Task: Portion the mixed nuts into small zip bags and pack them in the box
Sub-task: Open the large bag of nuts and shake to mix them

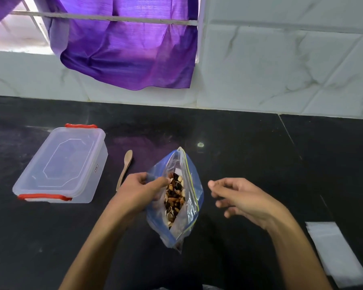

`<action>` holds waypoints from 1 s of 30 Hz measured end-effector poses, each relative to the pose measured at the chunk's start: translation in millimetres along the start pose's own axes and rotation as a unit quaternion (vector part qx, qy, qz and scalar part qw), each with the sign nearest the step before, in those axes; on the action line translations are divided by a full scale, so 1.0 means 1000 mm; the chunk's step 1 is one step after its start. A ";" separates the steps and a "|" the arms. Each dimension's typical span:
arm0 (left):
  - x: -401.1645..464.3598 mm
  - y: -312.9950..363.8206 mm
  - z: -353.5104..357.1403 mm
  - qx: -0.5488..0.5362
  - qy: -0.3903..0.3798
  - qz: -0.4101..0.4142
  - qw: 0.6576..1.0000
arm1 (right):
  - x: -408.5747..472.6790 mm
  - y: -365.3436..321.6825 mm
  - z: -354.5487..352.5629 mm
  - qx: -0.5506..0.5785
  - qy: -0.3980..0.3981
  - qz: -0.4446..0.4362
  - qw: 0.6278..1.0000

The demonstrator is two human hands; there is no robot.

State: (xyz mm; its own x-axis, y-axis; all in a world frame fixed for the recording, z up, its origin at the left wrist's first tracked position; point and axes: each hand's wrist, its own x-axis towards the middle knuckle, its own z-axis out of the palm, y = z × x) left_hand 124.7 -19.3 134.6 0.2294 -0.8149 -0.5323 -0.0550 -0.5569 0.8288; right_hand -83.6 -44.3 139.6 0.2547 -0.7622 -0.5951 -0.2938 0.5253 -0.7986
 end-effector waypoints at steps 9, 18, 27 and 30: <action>-0.023 -0.004 -0.007 0.035 0.005 -0.001 0.999 | -0.008 -0.002 0.014 -0.005 -0.013 -0.033 0.999; -0.047 -0.011 -0.006 -0.142 -0.065 0.005 0.988 | -0.020 0.012 0.037 0.062 -0.038 -0.030 0.997; -0.058 -0.028 0.020 -0.337 -0.010 -0.173 0.925 | -0.031 0.025 0.043 0.319 -0.043 -0.016 0.947; -0.070 -0.034 0.026 -0.327 -0.001 -0.190 0.926 | -0.038 0.031 0.051 0.183 0.016 -0.001 0.983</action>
State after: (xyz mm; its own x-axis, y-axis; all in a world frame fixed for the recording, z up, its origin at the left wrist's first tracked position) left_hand 85.4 52.5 139.3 0.1100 -0.5800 -0.8071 0.6291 -0.5881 0.5083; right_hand -55.1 20.7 133.0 0.2246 -0.7716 -0.5952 0.0583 0.6203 -0.7822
